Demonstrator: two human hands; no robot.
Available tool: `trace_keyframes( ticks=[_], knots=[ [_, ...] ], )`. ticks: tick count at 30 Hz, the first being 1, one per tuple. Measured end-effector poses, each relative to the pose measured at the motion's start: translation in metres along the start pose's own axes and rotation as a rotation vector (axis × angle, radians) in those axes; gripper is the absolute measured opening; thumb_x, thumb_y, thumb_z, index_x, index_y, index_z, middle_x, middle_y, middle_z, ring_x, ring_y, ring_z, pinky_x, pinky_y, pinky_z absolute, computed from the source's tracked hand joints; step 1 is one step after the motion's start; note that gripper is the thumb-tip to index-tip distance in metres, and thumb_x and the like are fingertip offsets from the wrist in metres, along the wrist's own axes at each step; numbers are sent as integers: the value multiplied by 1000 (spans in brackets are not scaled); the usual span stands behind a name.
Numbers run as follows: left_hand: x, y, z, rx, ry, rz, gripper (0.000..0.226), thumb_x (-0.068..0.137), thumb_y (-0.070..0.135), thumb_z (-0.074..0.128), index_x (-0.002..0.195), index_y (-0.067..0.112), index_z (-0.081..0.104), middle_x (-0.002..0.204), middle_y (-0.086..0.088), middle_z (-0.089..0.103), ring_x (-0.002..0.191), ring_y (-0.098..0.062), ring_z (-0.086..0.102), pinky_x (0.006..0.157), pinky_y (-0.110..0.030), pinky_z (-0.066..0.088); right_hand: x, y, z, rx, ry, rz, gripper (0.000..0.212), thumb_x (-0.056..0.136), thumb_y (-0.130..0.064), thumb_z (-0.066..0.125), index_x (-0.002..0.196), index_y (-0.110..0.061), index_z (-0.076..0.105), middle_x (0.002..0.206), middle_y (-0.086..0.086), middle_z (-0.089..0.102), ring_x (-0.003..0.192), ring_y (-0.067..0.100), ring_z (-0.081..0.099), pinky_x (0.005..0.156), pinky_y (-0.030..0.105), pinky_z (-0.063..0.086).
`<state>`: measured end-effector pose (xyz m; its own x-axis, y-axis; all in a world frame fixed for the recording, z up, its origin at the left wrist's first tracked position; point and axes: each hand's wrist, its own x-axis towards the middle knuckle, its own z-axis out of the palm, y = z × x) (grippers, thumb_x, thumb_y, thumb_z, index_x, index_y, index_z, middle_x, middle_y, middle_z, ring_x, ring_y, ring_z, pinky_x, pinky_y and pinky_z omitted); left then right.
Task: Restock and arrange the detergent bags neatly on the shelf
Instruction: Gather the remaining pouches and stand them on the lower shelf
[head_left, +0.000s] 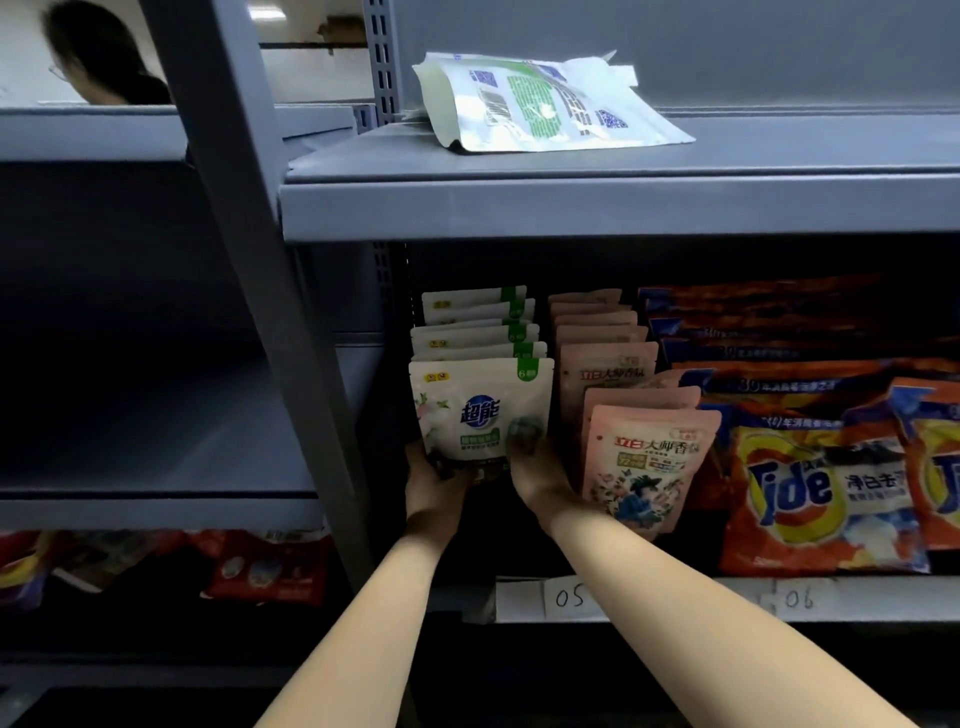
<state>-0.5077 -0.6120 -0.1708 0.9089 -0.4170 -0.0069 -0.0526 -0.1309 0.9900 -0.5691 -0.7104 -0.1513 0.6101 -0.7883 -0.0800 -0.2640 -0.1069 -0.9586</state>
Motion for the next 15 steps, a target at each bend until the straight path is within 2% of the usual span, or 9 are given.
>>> trace_keyframes(
  ticks=[5,9,12,15],
  knots=[
    [3,-7,3,104,101,-63,61,80,20,73,129,8,39,125,-13,57,114,-30,55,83,-26,41,-6,13,1,-182,33,13,43,96,-24,50,136,-13,40,140,11,47,129,25,43,107,29,30],
    [-1,-6,6,217,173,-108,64,78,25,75,127,2,40,129,-18,50,120,-33,49,93,-33,40,-17,20,2,-181,17,-34,50,88,-14,59,134,-11,42,137,12,49,130,27,43,111,37,33],
    [-8,-3,8,276,176,-128,70,78,28,75,131,1,38,133,-19,46,125,-33,45,100,-38,38,-23,21,0,-217,0,32,59,86,-17,60,140,-12,35,142,12,43,132,28,40,110,35,33],
    [-16,5,6,330,135,-150,68,79,32,73,130,3,38,133,-18,45,124,-35,44,100,-40,40,-28,15,-6,-292,-39,91,67,88,-19,58,146,-11,25,148,13,33,135,30,35,111,36,32]
  ],
)
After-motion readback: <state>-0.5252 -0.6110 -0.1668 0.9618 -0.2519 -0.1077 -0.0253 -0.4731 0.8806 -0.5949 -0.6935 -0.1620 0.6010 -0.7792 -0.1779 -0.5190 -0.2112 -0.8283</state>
